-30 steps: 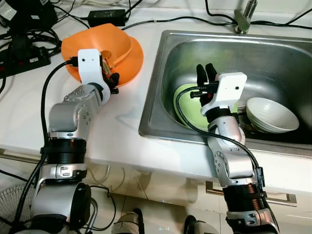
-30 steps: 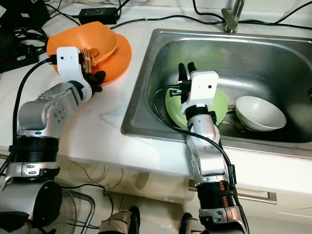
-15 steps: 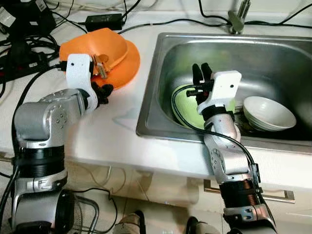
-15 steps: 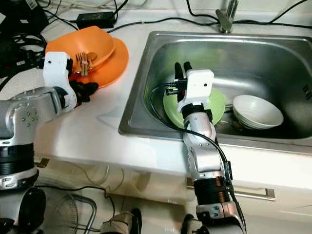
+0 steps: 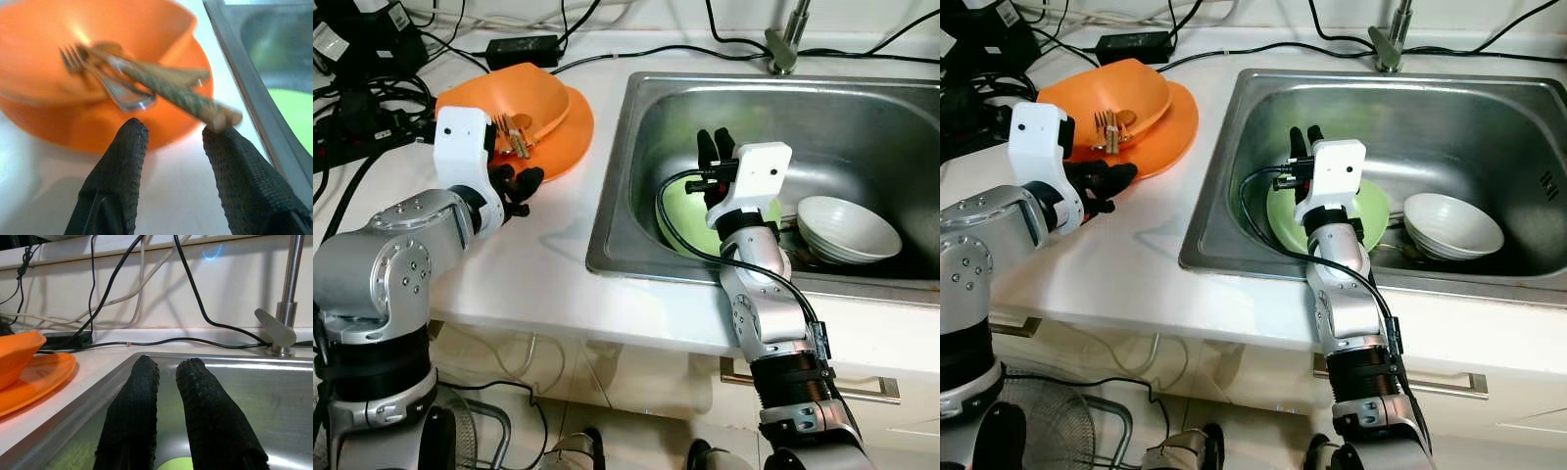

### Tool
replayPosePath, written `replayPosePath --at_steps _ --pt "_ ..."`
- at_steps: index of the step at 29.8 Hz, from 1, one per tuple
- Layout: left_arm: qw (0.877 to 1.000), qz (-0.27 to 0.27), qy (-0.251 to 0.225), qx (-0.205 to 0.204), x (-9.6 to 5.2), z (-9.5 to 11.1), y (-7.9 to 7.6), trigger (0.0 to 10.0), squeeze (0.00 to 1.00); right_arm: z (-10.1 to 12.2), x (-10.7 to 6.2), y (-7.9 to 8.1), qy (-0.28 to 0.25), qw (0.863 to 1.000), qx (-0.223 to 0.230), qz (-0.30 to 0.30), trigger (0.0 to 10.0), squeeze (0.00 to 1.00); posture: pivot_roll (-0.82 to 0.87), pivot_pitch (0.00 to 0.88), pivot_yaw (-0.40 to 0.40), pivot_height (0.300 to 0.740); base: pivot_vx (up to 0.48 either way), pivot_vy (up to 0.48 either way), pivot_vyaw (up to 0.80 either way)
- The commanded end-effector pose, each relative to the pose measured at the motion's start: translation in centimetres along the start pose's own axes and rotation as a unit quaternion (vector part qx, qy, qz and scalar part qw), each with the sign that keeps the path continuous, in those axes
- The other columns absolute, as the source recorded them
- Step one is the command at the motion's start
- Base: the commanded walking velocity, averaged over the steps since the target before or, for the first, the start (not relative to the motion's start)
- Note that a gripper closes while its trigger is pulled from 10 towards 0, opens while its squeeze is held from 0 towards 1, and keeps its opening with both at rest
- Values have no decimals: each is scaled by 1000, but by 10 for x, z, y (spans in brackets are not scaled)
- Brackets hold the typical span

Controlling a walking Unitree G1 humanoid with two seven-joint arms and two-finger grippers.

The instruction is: Kitchen organization

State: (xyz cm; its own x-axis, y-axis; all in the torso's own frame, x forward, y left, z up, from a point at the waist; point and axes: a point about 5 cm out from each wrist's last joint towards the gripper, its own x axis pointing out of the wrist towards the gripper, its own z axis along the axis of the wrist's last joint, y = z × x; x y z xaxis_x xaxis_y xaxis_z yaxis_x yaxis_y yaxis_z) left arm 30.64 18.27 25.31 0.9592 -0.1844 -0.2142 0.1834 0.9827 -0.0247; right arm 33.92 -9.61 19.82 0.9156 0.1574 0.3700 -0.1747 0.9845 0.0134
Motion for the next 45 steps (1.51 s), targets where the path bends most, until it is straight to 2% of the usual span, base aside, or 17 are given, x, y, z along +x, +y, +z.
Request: replayPosePath --at_steps 1,4,9,13,17,27,35,45 --pt "999 17 -30 13 -4 5 2 10000 0 -25 -13 -3 45 999 19 -9 10000 0 267 135 127 740 0 0 0" --pt "998 38 -46 11 -3 9 8 10000 0 -26 -14 -2 46 999 19 -7 10000 0 263 141 128 740 0 0 0" --pt "998 55 -40 13 6 3 14 10000 0 -25 -14 -2 44 999 19 -5 10000 0 251 151 127 740 0 0 0" --pt "998 57 -38 12 14 -5 12 10000 0 -25 -15 -3 43 999 18 -5 10000 0 236 158 125 740 0 0 0" --pt "998 46 -36 1 24 -13 4 10000 0 -24 -17 -6 43 999 13 -7 10000 0 220 164 124 740 0 0 0" --pt "999 26 -38 -12 31 -18 -6 10000 0 -22 -18 -7 41 999 13 -8 10000 0 212 165 123 740 0 0 0" --pt "997 54 -44 -24 42 -19 3 10000 0 -22 -19 -8 41 999 13 -10 10000 0 210 173 123 740 0 0 0" --pt "994 84 -55 -44 64 -17 14 10000 0 -20 -21 -11 40 999 10 -15 10000 0 190 179 129 740 0 0 0"
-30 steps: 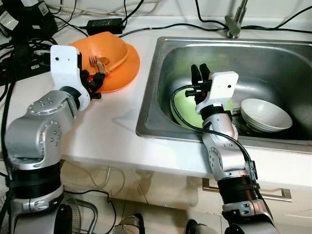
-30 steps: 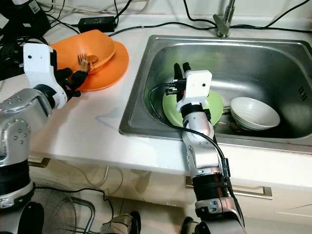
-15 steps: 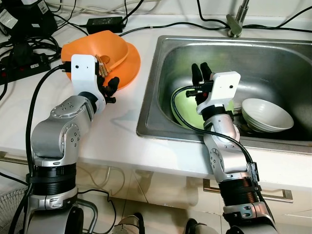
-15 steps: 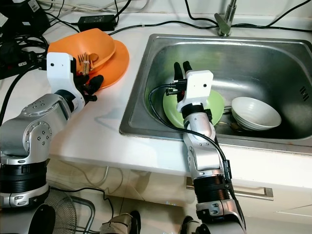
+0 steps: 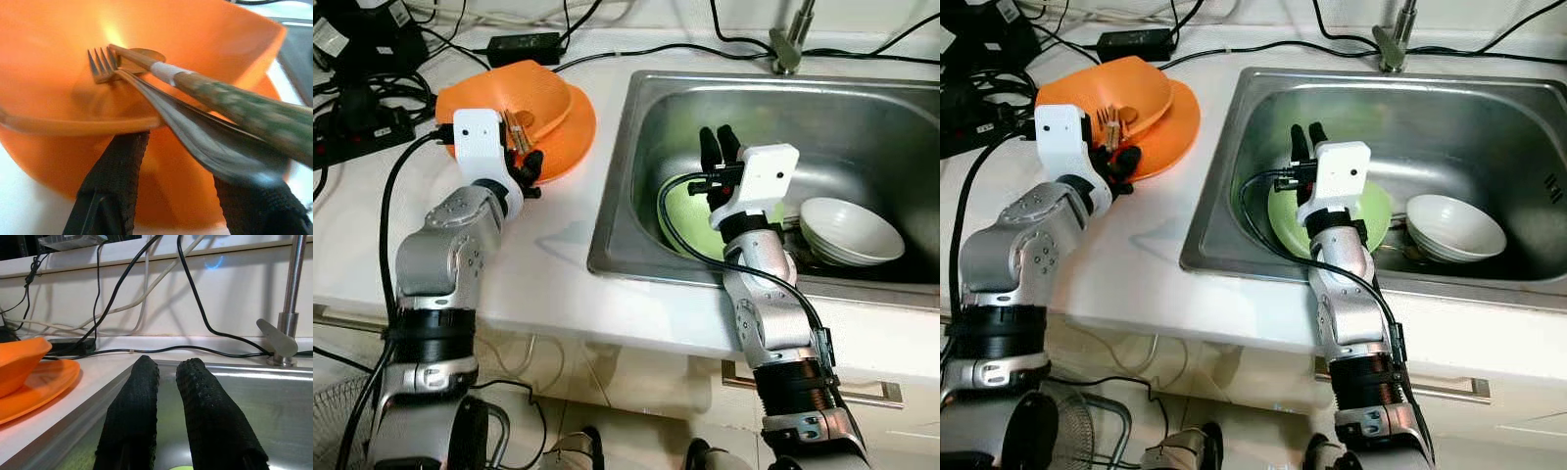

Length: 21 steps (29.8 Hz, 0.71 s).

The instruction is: Kitchen organization

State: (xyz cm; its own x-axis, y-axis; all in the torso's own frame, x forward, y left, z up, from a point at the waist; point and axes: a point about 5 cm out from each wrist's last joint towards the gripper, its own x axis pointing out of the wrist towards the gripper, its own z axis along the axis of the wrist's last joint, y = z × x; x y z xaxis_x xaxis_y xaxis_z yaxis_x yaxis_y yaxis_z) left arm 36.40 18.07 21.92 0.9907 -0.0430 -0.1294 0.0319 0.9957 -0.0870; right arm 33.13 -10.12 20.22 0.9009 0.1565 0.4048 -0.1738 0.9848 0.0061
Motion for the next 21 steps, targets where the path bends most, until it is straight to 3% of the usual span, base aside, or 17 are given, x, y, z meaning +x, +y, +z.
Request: replayPosePath --at_steps 1,10,14,15,21 --pt "1000 16 -7 -1 5 3 5 10000 0 -27 -15 -7 59 998 13 -17 10000 0 188 178 130 740 0 0 0" --pt "999 29 20 -10 23 -5 14 10000 0 -26 -15 -7 59 998 11 -18 10000 0 173 170 138 740 0 0 0" --pt "996 30 77 -27 26 -16 18 10000 0 -26 -15 -7 57 998 11 -18 10000 0 167 163 142 740 0 0 0" --pt "993 19 115 -36 25 -24 17 10000 0 -26 -16 -7 57 998 10 -18 10000 0 169 157 145 740 0 0 0" --pt "983 -4 181 -40 15 -29 24 10000 0 -26 -17 -7 57 998 10 -18 10000 0 182 145 160 740 0 0 0"
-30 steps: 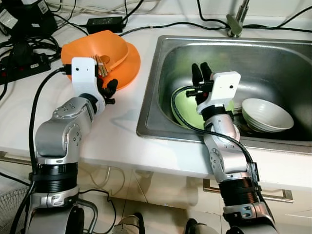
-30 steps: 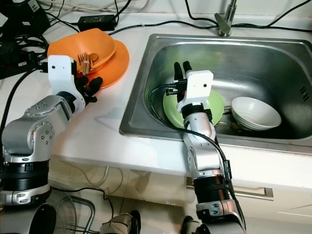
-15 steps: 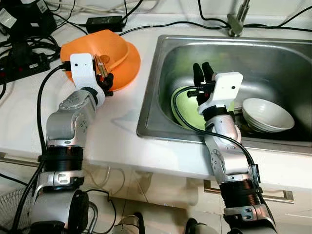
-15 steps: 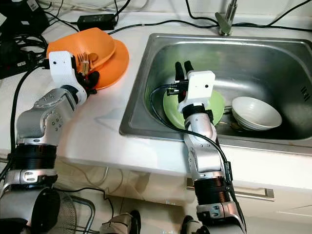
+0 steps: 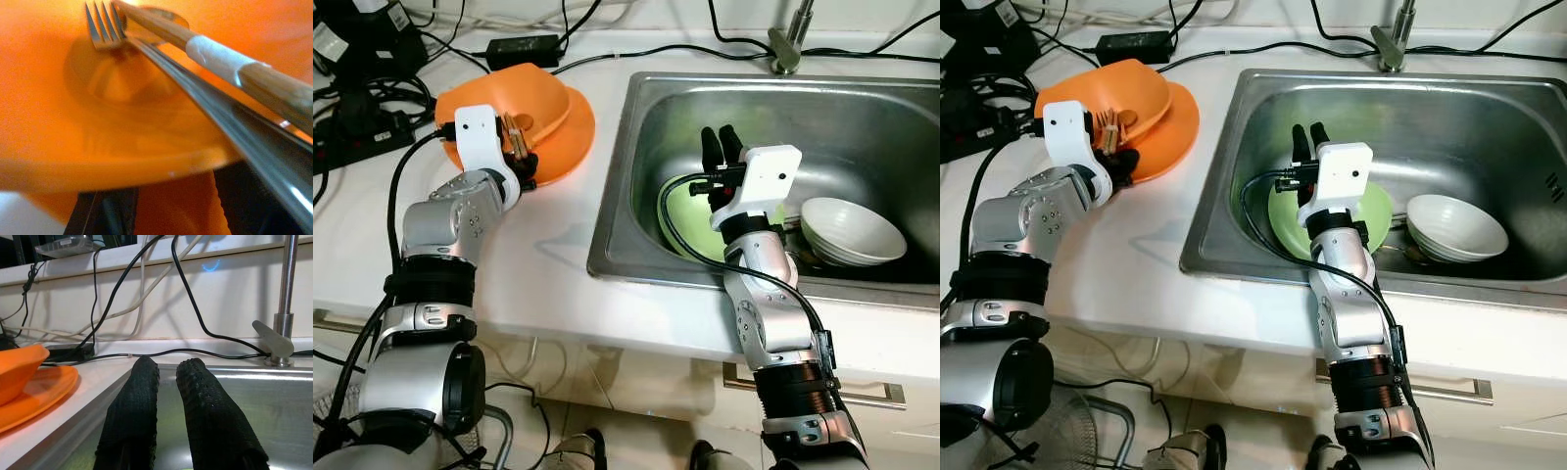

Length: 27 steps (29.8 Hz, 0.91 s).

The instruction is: Kitchen organization

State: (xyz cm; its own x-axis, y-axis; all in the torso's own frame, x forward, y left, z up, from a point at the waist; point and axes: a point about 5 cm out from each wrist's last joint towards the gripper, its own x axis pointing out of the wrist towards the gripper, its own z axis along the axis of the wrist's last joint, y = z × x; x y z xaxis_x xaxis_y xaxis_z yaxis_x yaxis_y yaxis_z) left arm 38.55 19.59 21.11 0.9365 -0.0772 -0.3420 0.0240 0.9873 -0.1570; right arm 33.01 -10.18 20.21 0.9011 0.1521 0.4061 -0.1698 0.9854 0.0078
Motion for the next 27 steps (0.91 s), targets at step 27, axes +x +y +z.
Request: replayPosePath --at_steps 27 --pt "981 -125 133 67 -90 -43 -22 10000 0 -33 -9 3 65 998 25 3 10000 0 272 151 132 740 0 0 0"
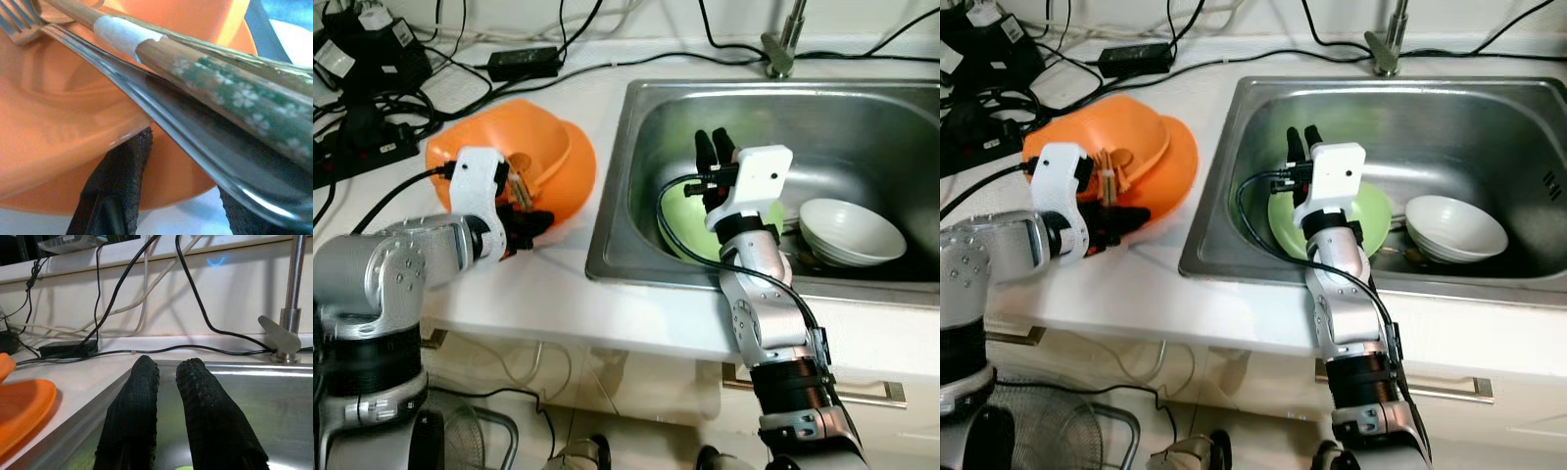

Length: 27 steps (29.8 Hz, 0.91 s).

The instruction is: Kitchen organization

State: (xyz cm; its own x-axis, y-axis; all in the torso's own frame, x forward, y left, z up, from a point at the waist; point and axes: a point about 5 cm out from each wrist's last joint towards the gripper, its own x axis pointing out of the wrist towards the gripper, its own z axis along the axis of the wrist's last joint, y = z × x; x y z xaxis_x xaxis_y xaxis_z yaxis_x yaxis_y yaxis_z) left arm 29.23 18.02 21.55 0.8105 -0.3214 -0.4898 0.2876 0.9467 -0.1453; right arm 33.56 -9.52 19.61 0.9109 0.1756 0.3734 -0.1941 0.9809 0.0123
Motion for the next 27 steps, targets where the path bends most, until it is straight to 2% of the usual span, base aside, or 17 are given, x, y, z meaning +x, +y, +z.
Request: replayPosePath --at_steps 1,4,7,8,9,12,13,16,21,27 --pt "1000 -3 31 3 -2 -13 -7 10000 0 -25 -11 -2 47 999 19 -6 10000 0 277 148 129 740 0 0 0" --pt "999 18 25 11 -9 -15 -8 10000 0 -25 -8 -1 46 999 21 -3 10000 0 291 146 121 740 0 0 0" --pt "995 77 -26 56 -11 -8 0 10000 0 -25 -6 0 46 999 22 -1 10000 0 294 143 115 740 0 0 0" --pt "995 77 -26 56 -11 -8 0 10000 0 -25 -6 0 46 999 22 -1 10000 0 294 143 115 740 0 0 0" --pt "988 113 -56 87 -11 -6 5 10000 0 -25 -4 1 46 999 23 1 10000 0 292 142 112 740 0 0 0" --pt "987 116 -67 88 -10 -10 6 10000 0 -25 -3 1 45 999 23 1 10000 0 289 142 112 740 0 0 0" --pt "985 117 -73 101 -8 -20 7 10000 0 -24 -2 1 43 999 24 2 10000 0 286 142 112 740 0 0 0" --pt "984 116 -68 115 -7 -31 6 10000 0 -23 -2 0 42 999 23 2 10000 0 280 144 111 740 0 0 0" --pt "989 93 -81 81 -5 -50 2 10000 0 -24 -3 -2 40 999 21 2 10000 0 276 146 105 740 0 0 0" --pt "987 87 -113 74 -7 -60 1 10000 0 -23 -2 -3 39 999 20 4 10000 0 274 149 99 740 0 0 0"
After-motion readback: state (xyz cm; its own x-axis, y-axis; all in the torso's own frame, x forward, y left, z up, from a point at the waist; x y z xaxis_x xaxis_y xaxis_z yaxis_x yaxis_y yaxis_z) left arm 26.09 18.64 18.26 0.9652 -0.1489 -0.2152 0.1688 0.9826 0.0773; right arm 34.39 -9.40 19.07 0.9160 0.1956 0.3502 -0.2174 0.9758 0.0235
